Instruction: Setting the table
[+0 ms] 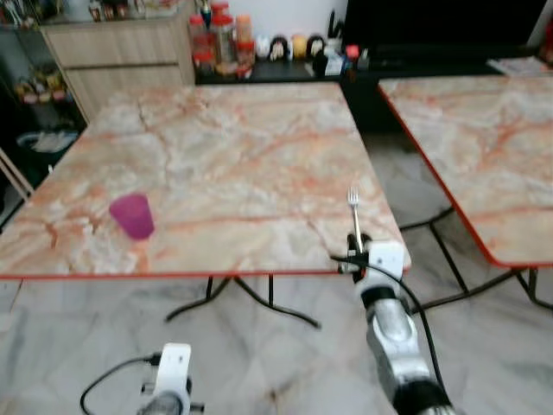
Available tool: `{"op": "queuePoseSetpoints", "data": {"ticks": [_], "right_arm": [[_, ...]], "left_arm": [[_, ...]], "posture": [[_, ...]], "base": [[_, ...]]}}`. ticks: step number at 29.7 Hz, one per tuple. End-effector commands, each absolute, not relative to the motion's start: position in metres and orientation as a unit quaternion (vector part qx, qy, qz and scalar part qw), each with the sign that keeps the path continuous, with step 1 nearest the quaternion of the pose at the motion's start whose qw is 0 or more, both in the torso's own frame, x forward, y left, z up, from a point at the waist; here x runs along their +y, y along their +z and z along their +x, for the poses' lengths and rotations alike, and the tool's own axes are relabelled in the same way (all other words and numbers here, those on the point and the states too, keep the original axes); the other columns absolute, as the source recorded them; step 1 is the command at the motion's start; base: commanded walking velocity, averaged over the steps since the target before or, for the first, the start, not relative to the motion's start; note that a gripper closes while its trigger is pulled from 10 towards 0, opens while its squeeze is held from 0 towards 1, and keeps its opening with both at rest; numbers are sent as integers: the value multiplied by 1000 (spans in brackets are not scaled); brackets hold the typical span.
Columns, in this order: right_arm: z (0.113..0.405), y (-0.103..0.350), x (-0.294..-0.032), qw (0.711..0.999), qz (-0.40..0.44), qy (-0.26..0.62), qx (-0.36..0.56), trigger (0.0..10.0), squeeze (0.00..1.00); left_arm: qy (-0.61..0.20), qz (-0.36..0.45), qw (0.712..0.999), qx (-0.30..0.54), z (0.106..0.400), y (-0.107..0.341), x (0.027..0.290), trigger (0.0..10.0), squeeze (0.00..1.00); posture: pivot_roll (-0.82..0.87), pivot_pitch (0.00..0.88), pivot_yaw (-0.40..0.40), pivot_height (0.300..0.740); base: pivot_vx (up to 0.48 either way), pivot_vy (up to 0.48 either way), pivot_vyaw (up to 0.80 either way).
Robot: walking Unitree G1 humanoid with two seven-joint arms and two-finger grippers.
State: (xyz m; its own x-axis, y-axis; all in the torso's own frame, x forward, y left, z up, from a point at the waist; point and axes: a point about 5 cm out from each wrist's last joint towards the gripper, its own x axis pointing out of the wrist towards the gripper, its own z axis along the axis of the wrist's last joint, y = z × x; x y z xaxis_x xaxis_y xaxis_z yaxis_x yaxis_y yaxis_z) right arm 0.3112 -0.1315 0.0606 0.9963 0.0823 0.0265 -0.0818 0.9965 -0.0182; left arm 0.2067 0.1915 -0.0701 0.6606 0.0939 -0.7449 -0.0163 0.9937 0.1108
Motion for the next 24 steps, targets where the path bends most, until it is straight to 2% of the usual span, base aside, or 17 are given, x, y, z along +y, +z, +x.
{"op": "queuePoseSetpoints", "data": {"ticks": [1, 24], "right_arm": [[311, 61, -140, 999, -13, 30, -14, 10000, 0], [309, 59, -139, 1000, -8, 24, -11, 10000, 0]], "left_arm": [[27, 42, 909, 414, 207, -71, 185, 10000, 0], [30, 44, 909, 414, 206, -71, 189, 10000, 0]], "posture": [[-72, 0, 24, 740], [-70, 0, 37, 740]], "base": [[360, 0, 0], [360, 0, 0]]}}
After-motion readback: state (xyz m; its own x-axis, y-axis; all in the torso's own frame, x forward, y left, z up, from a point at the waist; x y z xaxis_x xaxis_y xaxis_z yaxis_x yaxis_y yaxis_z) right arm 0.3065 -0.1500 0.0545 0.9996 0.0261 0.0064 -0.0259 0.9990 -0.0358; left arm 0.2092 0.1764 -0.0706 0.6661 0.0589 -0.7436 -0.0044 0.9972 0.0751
